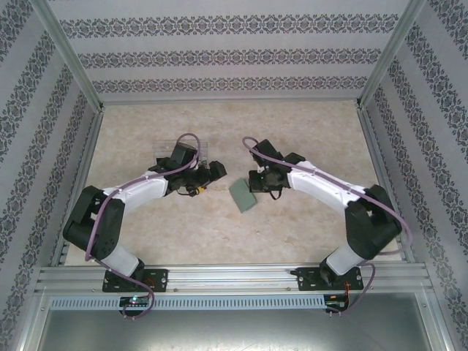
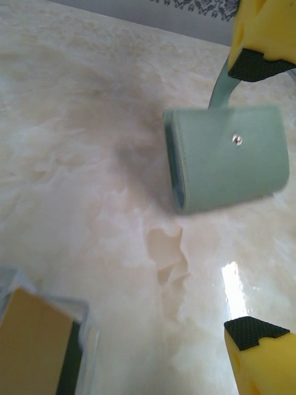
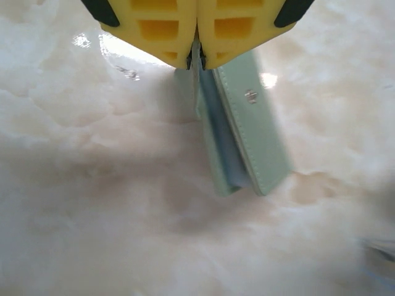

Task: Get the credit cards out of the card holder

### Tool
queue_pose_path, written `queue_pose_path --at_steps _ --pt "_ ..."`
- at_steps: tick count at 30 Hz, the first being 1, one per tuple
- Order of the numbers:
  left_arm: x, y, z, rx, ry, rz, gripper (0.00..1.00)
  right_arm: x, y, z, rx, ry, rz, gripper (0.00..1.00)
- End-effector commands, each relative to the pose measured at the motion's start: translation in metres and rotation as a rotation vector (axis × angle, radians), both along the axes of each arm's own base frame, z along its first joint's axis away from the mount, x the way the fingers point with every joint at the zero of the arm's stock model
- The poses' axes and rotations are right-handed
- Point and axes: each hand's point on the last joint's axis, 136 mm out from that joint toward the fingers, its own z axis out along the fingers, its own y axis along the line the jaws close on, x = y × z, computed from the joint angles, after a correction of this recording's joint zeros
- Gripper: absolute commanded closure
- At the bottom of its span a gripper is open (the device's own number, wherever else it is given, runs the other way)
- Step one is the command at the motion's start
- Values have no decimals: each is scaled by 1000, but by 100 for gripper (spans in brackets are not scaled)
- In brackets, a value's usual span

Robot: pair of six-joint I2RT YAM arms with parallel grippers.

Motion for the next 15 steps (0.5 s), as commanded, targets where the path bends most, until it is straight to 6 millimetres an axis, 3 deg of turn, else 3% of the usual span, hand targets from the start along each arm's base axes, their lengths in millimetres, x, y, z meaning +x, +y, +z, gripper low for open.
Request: queue_pose_path --at_steps 1,4,8,15 --pt "2 15 9 38 -25 16 1 -3 24 36 126 -57 100 100" --pt "2 21 12 38 -34 38 1 -5 39 33 167 -39 121 100" --pt "0 25 13 43 -41 44 1 -7 51 14 156 17 116 100" --pt "-2 22 15 37 -58 6 0 1 32 9 80 -2 28 100"
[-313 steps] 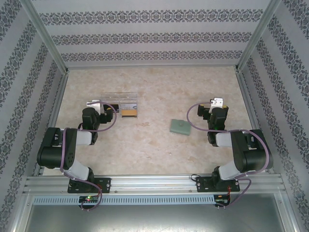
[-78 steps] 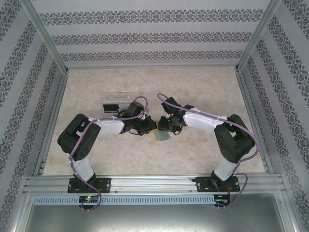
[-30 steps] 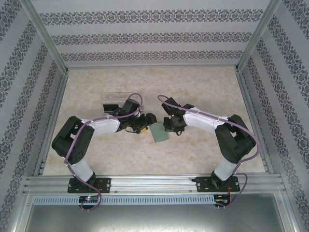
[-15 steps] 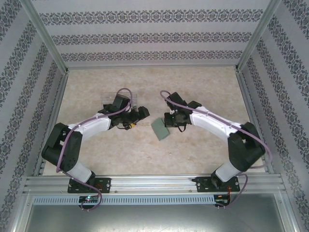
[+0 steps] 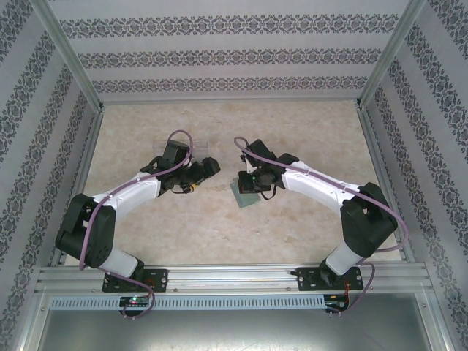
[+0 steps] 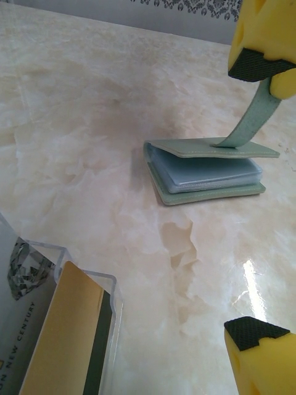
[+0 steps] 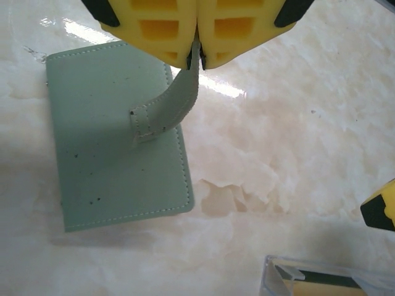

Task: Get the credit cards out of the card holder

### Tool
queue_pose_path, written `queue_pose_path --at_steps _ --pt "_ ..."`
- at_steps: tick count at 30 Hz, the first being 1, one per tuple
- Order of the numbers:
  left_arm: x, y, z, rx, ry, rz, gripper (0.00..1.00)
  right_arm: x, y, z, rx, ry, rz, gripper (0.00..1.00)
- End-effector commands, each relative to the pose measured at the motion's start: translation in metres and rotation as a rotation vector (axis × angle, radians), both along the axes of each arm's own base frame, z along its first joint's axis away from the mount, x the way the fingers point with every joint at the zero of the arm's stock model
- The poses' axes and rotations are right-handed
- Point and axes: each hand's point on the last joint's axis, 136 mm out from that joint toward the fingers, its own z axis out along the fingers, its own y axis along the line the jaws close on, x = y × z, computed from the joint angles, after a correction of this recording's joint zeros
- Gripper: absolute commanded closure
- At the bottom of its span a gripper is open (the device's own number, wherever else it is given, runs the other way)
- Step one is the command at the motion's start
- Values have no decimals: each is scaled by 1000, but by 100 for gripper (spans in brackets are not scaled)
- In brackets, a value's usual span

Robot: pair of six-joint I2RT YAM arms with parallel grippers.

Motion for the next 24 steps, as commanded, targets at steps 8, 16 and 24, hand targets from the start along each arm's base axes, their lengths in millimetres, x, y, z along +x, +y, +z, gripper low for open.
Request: queue_pose_path --at_steps 8,16,24 --pt "-8 -20 1 -82 -6 -119 7 18 -73 -7 -141 -38 -200 100" --pt "-12 -61 -5 -124 20 -215 24 20 -123 -33 -188 5 -294 100" --pt "-15 -99 -30 -93 126 -234 46 14 -144 -62 -246 75 -352 100"
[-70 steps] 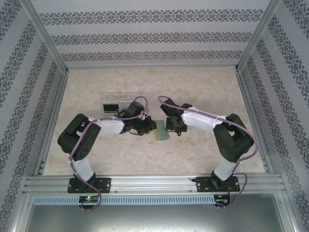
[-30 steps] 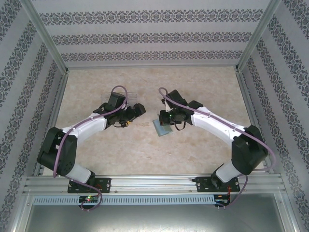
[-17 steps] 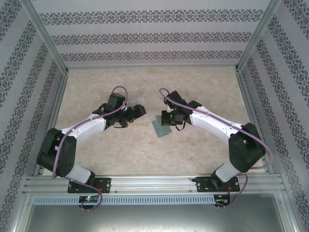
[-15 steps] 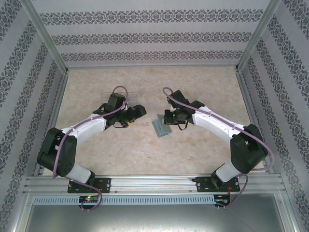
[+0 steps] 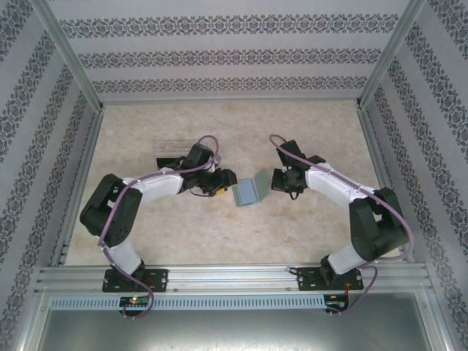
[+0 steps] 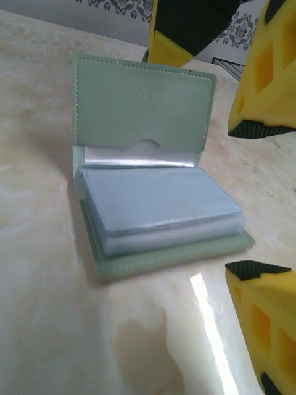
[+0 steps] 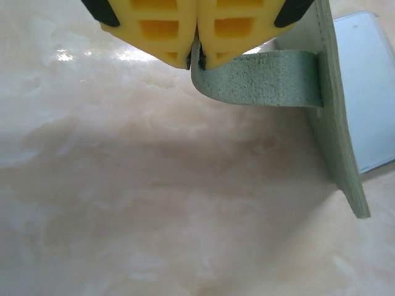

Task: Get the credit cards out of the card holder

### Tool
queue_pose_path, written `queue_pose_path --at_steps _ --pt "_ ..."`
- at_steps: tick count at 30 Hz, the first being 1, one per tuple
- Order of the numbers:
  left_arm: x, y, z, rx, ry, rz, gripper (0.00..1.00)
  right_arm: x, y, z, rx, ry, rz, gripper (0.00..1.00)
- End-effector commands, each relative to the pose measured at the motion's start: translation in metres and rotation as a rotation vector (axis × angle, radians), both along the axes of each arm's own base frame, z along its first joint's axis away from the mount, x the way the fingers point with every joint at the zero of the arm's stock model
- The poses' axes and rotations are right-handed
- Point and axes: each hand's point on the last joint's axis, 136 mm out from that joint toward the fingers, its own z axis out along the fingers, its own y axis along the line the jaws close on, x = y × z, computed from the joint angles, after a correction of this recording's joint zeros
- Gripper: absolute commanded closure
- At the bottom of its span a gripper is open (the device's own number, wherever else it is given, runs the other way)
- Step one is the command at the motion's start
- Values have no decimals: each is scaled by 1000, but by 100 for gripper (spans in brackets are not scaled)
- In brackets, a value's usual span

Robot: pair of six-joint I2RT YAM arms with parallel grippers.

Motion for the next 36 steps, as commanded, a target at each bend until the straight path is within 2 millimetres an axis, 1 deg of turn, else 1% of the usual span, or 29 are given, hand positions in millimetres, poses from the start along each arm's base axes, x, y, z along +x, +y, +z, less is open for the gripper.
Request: queue_pose_path --at_steps 1,6,9,14,18,25,27,31,34,36 --pt "0 -17 -4 6 25 -7 46 -8 -14 -20 -57 51 -23 100" --pt "-2 -26 -16 73 58 -16 49 -12 -16 -31 -60 76 -29 100" --pt "-1 -22 -23 119 81 16 50 -12 -16 -31 -59 75 -28 100" --pt "1 -20 -26 145 80 32 49 -12 -16 -31 -58 71 -27 100" --pt "0 -24 -30 152 90 12 48 -12 -15 -31 -54 73 -23 100" --pt "1 -29 -31 145 102 12 46 -13 -14 -31 -44 80 -29 100" --pt "0 -28 -34 157 111 11 46 -13 -13 -31 -39 82 -31 100" --pt "-2 -36 -34 142 119 -17 44 -15 -13 -32 -37 90 -35 100" --pt "-1 -42 -31 130 111 -38 45 -16 -12 -34 -28 94 -36 100" --pt "0 -45 -28 120 103 -49 48 -17 -10 -35 -27 97 -35 100"
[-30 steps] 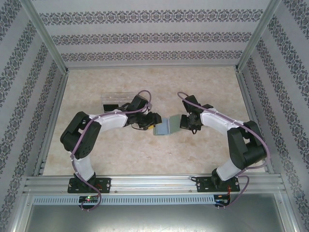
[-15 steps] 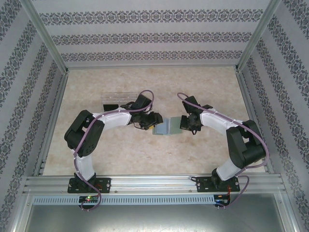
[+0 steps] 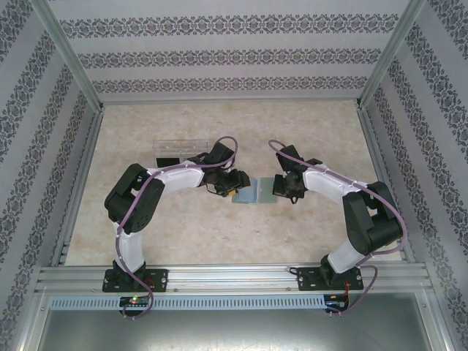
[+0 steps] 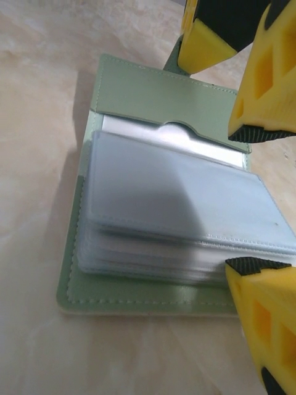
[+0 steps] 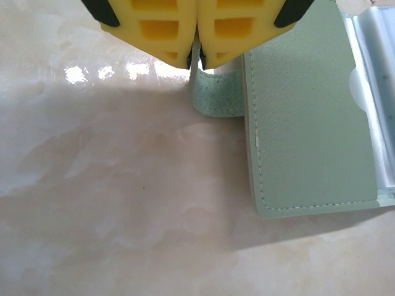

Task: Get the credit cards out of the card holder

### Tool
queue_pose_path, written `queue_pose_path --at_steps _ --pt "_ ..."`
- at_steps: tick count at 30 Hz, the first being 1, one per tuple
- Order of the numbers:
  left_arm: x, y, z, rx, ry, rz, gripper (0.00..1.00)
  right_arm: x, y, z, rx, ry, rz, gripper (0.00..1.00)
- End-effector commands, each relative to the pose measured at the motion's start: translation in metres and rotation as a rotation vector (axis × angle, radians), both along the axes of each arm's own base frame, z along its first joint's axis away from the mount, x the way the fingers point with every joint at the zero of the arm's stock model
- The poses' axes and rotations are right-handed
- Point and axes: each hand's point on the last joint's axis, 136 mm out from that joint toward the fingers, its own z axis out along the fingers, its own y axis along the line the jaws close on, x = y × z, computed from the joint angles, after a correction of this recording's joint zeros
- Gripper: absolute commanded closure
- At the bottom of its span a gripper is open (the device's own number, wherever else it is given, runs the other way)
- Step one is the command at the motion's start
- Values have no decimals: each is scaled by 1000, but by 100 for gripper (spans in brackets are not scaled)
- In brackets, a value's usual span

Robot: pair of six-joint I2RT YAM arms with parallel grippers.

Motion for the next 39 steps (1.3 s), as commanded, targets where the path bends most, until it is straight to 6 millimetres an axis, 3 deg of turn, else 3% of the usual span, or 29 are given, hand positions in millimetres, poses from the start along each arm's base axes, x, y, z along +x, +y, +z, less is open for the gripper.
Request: queue_pose_path --at_steps 1,7,18,22,27,30,35,39 --pt "-8 -12 2 -10 12 -53 50 -7 -2 -9 3 32 -17 100" --pt "-7 -19 12 -35 -15 -102 56 -7 0 -9 5 33 -12 100" --pt "-7 -36 20 -103 -18 -173 51 -7 2 -8 13 33 -9 100" --pt "-5 -39 23 -104 -27 -189 59 -7 3 -7 15 31 -9 100" --pt "-9 -25 15 -16 -24 -188 78 -5 7 -1 37 15 2 100" --pt "-13 -10 14 55 -37 -193 93 -5 22 4 91 8 40 100" --pt "-24 17 19 158 -47 -192 99 -8 62 17 197 5 156 100" --pt "-35 14 31 115 -34 -225 96 -7 69 26 172 1 183 93"
